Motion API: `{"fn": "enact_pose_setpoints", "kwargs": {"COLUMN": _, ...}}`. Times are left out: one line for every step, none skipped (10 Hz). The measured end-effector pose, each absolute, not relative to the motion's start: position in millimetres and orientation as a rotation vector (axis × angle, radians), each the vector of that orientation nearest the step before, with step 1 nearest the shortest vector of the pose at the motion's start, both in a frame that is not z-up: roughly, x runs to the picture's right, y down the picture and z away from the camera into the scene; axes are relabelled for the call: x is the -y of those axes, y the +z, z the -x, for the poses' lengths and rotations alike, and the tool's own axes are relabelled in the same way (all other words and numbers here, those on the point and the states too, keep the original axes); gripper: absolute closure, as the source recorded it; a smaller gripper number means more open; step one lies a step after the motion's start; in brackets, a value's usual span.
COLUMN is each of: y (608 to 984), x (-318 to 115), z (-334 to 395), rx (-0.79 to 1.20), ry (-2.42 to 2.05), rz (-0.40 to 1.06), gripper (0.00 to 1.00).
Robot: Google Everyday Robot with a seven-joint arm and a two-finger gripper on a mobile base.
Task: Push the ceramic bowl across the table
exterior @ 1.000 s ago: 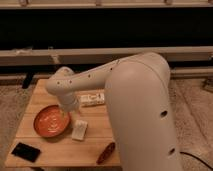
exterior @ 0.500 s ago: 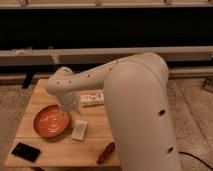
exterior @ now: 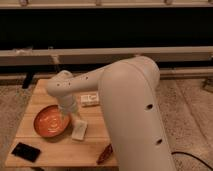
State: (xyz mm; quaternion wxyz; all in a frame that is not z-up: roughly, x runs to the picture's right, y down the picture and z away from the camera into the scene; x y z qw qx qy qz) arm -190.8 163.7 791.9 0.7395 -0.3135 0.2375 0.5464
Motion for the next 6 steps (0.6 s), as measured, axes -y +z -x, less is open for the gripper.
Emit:
{"fn": "enact_pose_setpoints", "kwargs": {"y": 794.7, "x": -165.6, "z": 191.0, "rx": -0.523, "ry": 1.189, "rz": 0.696, "gripper": 0.35}}
{"fn": "enact_pose_setpoints", "kwargs": {"y": 797.6, "x": -167.6, "z": 192.6, "rx": -0.522, "ry": 1.175, "rz": 0.702, "gripper": 0.35}}
{"fn": "enact_pose_setpoints", "kwargs": {"y": 800.8, "x": -169.8, "z": 195.9, "rx": -0.518, "ry": 1.157, "rz": 0.704, "gripper": 0.35}}
{"fn": "enact_pose_setpoints", "kwargs": {"y": 804.3, "x": -171.7, "z": 199.1, "rx": -0.514, "ry": 1.139, "rz": 0.694, "gripper": 0.35}}
{"fn": "enact_pose_setpoints", "kwargs": {"y": 807.4, "x": -173.9, "z": 201.8, "rx": -0.512, "ry": 1.122, "rz": 0.685, "gripper": 0.35}}
{"fn": "enact_pose_setpoints", "kwargs": {"y": 811.2, "x": -177.0, "z": 205.9, "rx": -0.507, "ry": 1.1, "rz": 0.674, "gripper": 0.35}}
